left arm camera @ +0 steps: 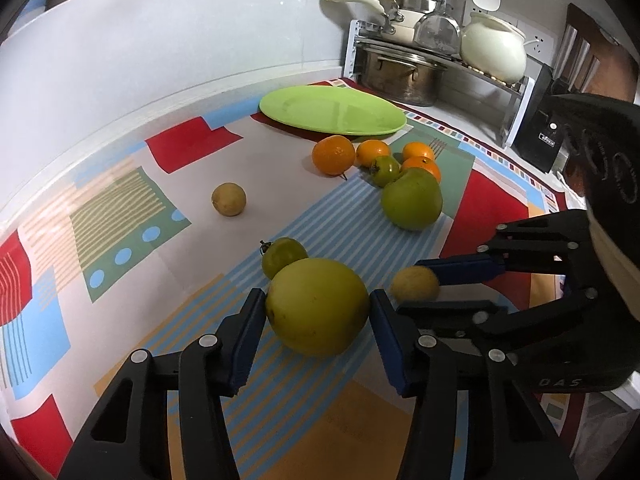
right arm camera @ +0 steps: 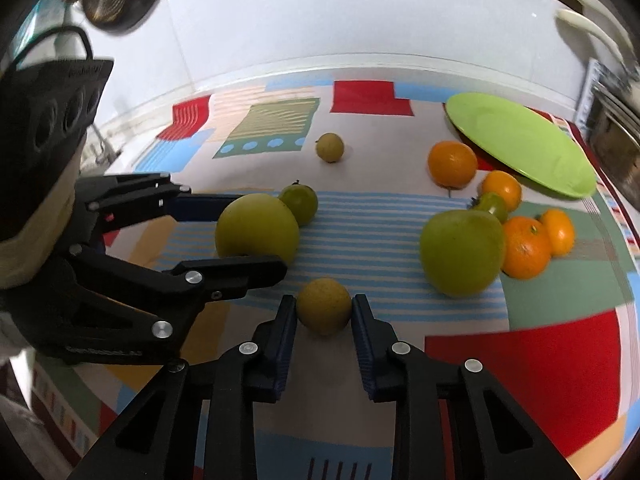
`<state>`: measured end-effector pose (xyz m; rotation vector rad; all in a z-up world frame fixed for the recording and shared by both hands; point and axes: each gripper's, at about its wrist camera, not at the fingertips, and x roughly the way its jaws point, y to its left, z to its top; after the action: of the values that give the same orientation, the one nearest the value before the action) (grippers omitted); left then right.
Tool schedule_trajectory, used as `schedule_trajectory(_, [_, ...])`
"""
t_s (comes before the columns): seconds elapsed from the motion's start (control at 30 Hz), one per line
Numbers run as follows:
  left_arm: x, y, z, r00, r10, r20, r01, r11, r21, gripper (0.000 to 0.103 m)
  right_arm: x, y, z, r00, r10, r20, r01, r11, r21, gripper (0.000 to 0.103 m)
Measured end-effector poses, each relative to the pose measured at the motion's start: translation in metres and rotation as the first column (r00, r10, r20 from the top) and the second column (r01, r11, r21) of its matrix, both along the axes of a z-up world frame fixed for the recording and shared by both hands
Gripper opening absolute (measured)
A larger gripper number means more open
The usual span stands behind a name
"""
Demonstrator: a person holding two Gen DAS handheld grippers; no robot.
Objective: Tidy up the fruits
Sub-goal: 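Grasp the large yellow fruit with the left tool while the right tool grasps a small tan fruit, then carry both held fruits up and over the light-green plate with both tools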
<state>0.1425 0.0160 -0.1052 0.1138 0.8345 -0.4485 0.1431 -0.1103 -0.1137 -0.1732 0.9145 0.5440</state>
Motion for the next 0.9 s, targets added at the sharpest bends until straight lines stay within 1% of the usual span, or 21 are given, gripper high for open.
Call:
schedule_trajectory(0.1, [-0.003,0.001,0.002,1.0,0.024,0.0,-0.024,1.0,-0.006,0.052,-0.005,-0.005,0.005,0.999,-0.044,0.008,0.044,0.999,0.021,0.029])
schedule_trajectory(0.3, [-0.016,0.001,0.012,0.998,0.063,0.026,-0.063,0.998,-0.006,0.052,-0.018,-0.012,0.022,0.992,-0.118,0.05,0.116,0.992,0.045,0.029])
schedule_trajectory(0.53, [-0.027,0.0,0.034,0.995,0.078,0.057,-0.077,0.997,-0.027,0.052,-0.034,-0.018,0.048,0.978,-0.185,0.094,0.179,0.982,0.065,0.029])
schedule_trajectory(0.7, [-0.025,-0.01,0.051,0.992,0.091,0.082,-0.089,0.995,-0.034,0.052,-0.039,-0.029,0.064,0.964,-0.226,0.138,0.216,0.973,0.081,0.029])
schedule_trajectory(0.9, [-0.014,-0.027,0.071,0.984,0.134,0.115,-0.129,0.99,-0.051,0.052,-0.028,-0.049,0.085,0.951,-0.245,0.186,0.227,0.967,0.112,0.029])
